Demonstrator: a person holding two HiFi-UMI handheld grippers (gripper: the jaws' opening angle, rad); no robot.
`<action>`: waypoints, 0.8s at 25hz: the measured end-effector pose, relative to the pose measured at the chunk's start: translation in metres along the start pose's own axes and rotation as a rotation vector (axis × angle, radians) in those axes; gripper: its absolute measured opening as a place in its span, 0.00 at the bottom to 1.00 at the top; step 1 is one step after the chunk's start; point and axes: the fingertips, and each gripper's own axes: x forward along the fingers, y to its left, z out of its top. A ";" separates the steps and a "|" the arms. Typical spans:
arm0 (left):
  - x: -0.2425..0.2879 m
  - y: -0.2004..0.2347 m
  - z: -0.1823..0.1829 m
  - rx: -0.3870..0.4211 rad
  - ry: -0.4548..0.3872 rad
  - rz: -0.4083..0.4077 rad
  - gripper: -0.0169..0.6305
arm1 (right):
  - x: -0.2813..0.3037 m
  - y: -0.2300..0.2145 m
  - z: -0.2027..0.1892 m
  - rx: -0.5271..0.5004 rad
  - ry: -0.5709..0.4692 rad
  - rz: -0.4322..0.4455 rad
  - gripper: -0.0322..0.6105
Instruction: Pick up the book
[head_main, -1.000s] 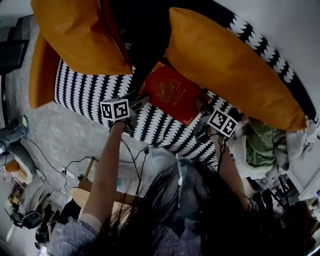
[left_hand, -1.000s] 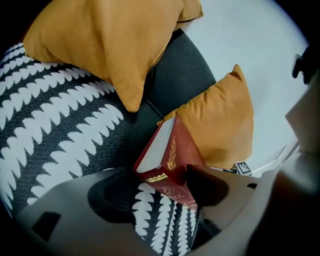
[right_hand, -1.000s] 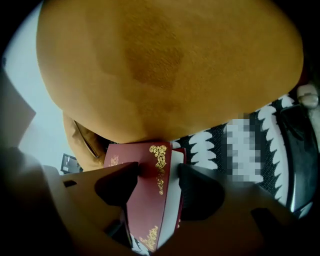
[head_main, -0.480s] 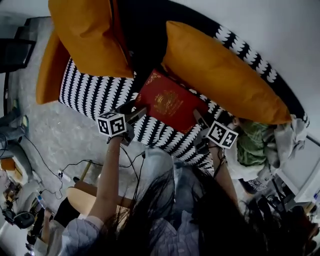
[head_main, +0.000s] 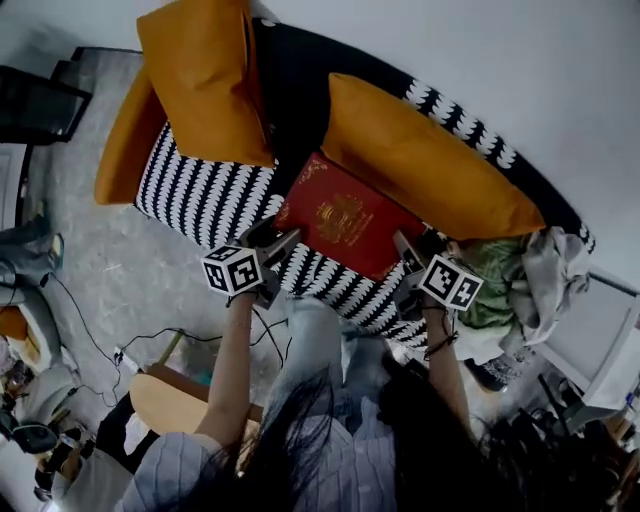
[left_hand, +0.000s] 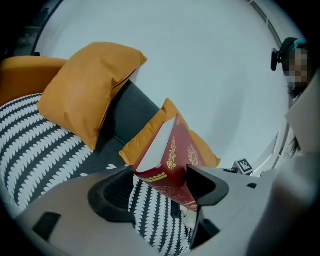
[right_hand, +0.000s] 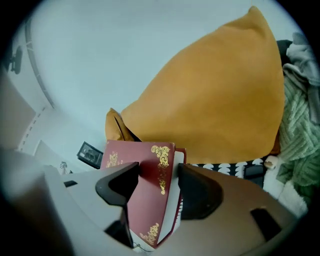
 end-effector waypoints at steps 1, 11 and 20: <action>-0.007 -0.009 0.003 0.000 -0.016 0.000 0.55 | -0.009 0.006 0.003 -0.007 -0.008 0.005 0.46; -0.072 -0.081 0.026 0.034 -0.135 0.027 0.55 | -0.073 0.066 0.029 -0.121 -0.057 0.104 0.46; -0.128 -0.122 0.028 0.043 -0.255 0.082 0.55 | -0.108 0.111 0.034 -0.222 -0.057 0.192 0.46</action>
